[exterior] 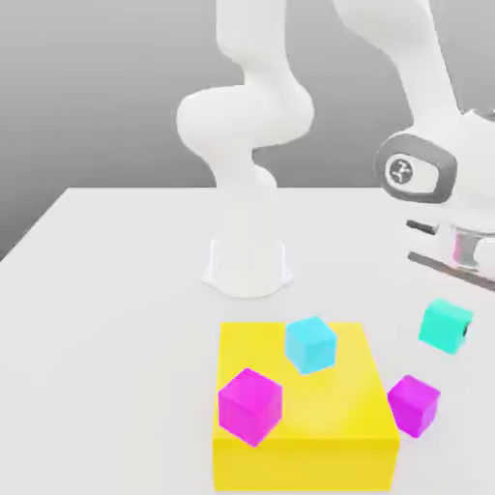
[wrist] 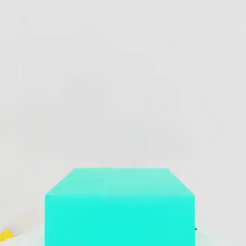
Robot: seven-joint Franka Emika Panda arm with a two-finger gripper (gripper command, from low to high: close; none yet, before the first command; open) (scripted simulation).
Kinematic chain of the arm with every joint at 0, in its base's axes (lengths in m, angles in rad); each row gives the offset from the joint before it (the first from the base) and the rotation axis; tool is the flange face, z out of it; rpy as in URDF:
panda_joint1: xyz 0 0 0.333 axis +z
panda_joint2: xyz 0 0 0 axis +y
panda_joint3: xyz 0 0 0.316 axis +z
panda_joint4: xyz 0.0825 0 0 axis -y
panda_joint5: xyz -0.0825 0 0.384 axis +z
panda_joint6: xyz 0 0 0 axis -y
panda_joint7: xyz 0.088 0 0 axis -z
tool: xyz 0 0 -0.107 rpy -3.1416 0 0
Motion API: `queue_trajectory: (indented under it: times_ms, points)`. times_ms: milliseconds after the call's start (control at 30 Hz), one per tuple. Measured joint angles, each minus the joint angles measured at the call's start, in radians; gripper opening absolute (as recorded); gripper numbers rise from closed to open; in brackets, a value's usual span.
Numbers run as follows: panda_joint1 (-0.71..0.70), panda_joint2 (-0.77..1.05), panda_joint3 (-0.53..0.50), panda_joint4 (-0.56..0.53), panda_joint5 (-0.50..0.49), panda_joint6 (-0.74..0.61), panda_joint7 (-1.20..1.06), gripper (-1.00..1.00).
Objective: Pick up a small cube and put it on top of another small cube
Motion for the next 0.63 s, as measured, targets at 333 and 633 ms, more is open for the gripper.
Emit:
queue_trajectory:
  times_ms: [333, 633]
  points:
    - [-0.324, -0.127, -0.188, 0.138, 0.103, -0.249, -0.324, -1.0]
    - [-0.362, -0.03, -0.206, 0.117, 0.127, -0.128, -0.375, 1.0]
